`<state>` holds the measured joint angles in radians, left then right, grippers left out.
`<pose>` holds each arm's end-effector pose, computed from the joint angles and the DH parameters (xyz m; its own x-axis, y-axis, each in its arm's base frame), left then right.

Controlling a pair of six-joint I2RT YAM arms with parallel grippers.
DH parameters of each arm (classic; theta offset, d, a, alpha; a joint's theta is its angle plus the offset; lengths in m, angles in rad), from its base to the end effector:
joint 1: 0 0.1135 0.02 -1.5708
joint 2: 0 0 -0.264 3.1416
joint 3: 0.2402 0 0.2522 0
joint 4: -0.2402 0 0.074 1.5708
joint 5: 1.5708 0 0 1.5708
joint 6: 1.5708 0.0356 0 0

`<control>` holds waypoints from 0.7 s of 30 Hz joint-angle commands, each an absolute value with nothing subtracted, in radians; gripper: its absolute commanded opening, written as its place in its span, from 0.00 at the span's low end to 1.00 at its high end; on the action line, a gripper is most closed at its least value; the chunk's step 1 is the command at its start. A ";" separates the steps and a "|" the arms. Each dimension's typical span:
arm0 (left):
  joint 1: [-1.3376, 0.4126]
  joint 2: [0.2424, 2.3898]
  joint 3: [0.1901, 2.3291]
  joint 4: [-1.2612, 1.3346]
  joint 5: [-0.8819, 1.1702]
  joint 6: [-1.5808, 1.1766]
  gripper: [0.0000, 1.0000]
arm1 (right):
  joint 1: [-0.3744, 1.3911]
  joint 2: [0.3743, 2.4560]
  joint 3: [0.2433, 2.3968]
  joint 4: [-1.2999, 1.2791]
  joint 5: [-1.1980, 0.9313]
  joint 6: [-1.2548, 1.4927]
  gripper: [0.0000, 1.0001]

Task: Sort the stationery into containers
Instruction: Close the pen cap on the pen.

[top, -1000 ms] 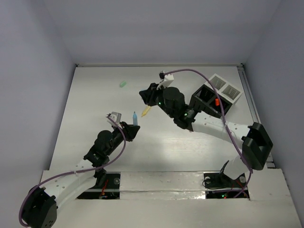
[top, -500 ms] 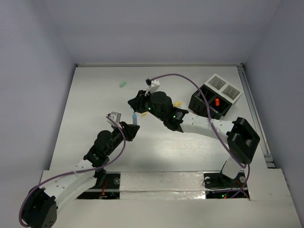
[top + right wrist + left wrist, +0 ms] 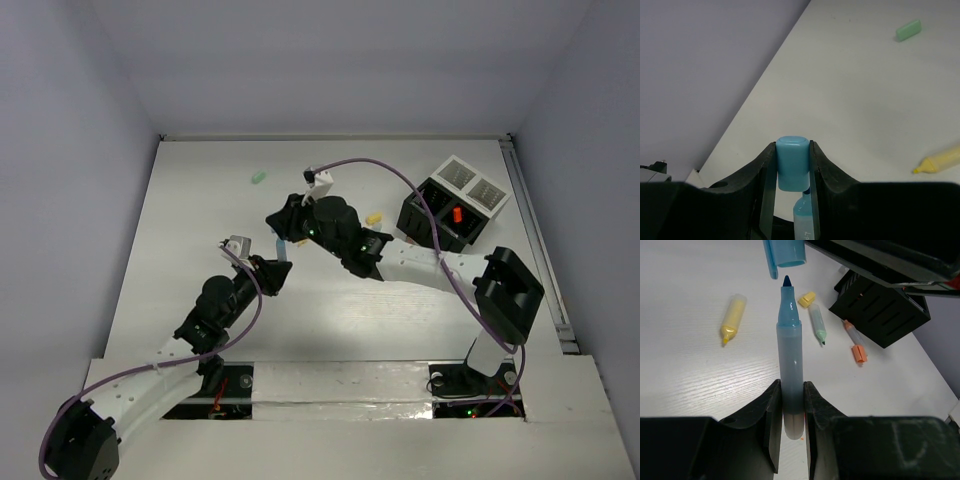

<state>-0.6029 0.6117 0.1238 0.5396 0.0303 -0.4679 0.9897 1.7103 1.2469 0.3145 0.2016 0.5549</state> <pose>0.1294 -0.0904 0.2089 -0.2289 -0.3897 -0.8920 0.5473 0.7063 -0.4490 0.2312 0.3391 0.3030 -0.4434 0.2652 -0.8562 -0.5608 0.6631 0.4958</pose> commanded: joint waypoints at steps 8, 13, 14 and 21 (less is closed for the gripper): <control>-0.607 0.580 0.123 0.565 0.009 -0.457 0.00 | 1.011 1.729 1.249 0.357 0.232 0.561 0.00; -0.607 0.578 0.121 0.565 0.015 -0.456 0.00 | 1.011 1.739 1.252 0.356 0.241 0.551 0.00; -0.607 0.578 0.121 0.566 0.018 -0.456 0.00 | 1.011 1.740 1.253 0.357 0.241 0.551 0.00; -0.607 0.563 0.121 0.551 0.009 -0.457 0.00 | 1.011 1.727 1.233 0.359 0.239 0.552 0.00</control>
